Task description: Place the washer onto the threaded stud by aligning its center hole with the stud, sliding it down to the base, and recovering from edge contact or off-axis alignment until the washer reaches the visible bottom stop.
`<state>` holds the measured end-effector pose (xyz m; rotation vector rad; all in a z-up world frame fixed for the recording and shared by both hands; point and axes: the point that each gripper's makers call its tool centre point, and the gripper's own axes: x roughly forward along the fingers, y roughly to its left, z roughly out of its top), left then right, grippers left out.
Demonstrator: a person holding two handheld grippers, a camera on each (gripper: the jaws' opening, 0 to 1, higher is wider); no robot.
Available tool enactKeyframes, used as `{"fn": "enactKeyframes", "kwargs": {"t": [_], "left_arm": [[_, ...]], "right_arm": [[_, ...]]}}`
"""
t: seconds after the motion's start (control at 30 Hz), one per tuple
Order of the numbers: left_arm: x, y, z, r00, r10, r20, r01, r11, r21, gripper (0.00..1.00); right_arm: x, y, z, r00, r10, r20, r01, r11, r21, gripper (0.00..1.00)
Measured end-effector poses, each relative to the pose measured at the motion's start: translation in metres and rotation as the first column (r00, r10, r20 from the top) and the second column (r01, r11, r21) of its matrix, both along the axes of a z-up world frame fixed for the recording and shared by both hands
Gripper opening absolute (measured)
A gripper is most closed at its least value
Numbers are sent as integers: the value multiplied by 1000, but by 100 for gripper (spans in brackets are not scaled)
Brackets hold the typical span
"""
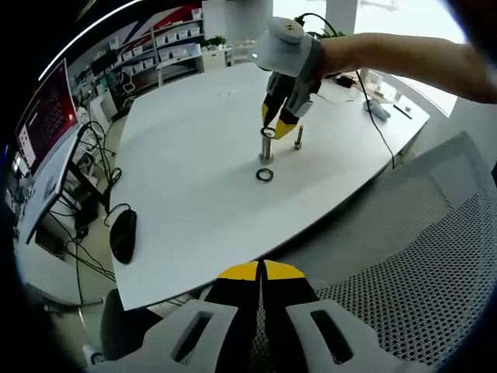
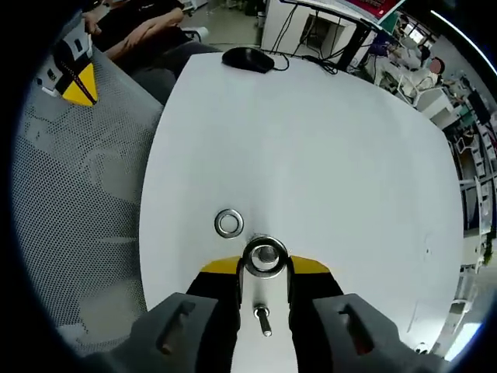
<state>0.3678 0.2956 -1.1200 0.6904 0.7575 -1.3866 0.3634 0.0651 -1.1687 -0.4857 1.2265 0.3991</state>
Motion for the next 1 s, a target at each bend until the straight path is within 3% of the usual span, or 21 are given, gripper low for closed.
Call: {"fn": "enactKeyframes", "kwargs": {"t": [0.53,1.0], "left_arm": [[-1,1,0,1000,0,-2,0,1000,6,0],[0,1,-1,1000,9,-4,-9,1000,5,0]], "right_arm": [[1,1,-17,997,27,-78,-27,1000,3,23],[2,-2,-49,992,13,-127,-11,1000,15,23]]}}
